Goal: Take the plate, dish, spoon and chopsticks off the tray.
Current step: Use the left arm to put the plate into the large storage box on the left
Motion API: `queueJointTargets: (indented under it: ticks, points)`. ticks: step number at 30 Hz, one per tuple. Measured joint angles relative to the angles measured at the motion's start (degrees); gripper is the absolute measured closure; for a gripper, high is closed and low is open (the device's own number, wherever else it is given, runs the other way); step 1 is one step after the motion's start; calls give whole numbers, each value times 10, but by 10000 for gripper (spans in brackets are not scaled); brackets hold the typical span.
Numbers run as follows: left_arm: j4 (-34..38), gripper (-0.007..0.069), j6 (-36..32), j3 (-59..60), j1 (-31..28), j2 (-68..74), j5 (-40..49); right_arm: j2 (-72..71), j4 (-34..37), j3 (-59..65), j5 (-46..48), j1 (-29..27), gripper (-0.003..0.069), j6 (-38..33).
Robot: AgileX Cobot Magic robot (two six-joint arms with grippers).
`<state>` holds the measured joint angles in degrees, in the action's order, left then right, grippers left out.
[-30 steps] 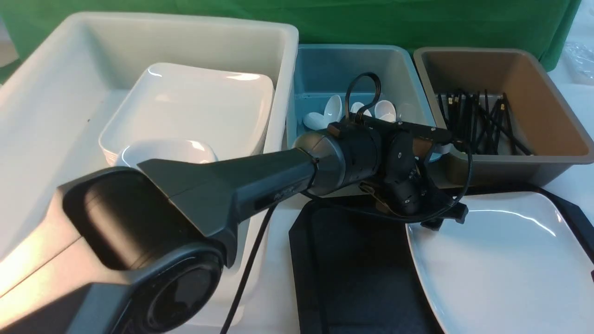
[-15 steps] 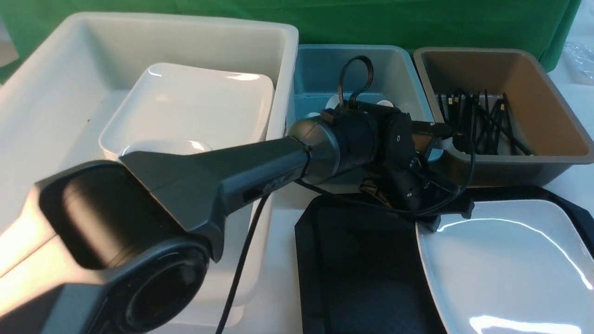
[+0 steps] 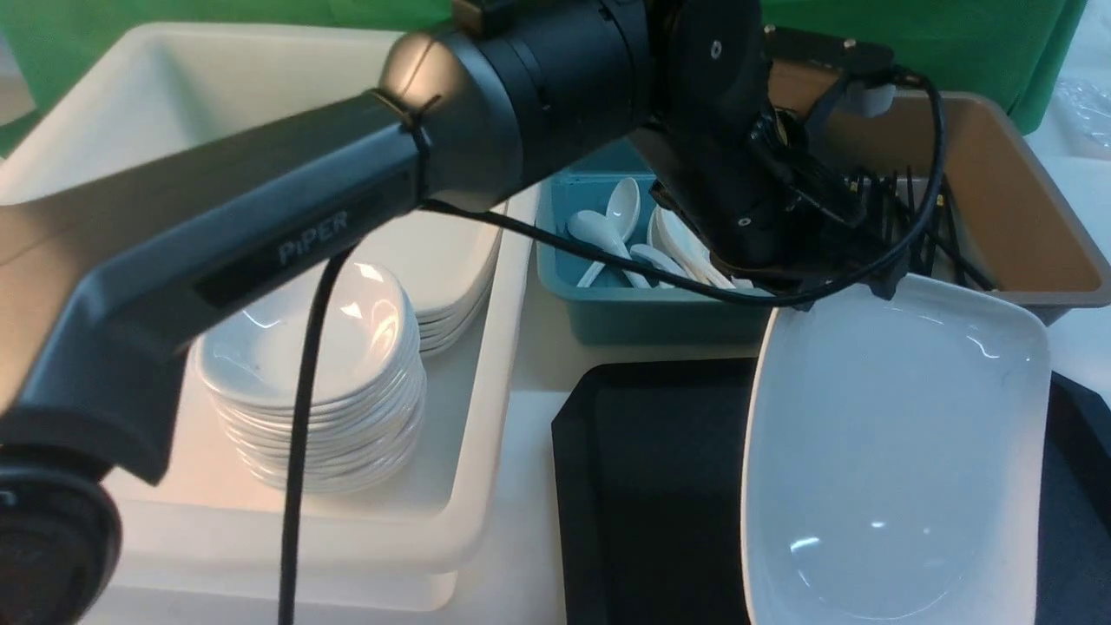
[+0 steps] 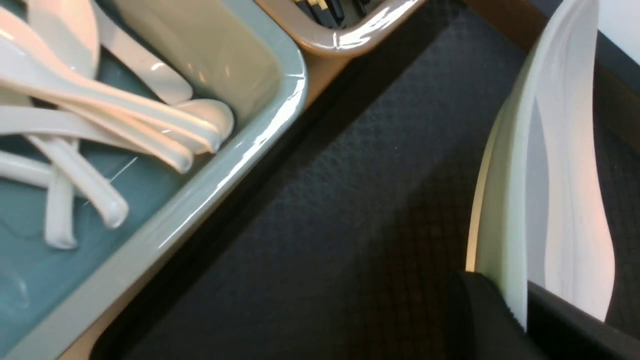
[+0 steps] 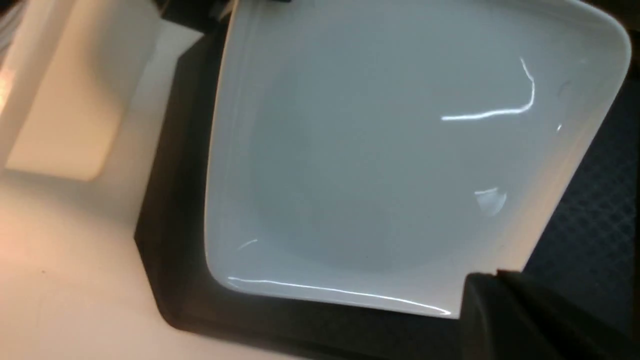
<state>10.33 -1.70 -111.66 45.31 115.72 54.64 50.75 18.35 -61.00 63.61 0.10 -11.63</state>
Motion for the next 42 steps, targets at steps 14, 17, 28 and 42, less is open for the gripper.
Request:
queueJointTargets:
  ticks: [14,17,28,42]
  points:
    - [-64,593,0,-35,-3,-74,49,0,26,-69,2,0,631,-13]
    - [-64,593,0,-54,-3,-80,63,0,46,-79,2,0,631,-13]
    - [-49,593,0,-169,-63,-81,142,1,159,-85,-11,0,631,-67]
    - [156,593,-5,-211,-342,-103,170,137,180,-244,-17,84,632,-88]
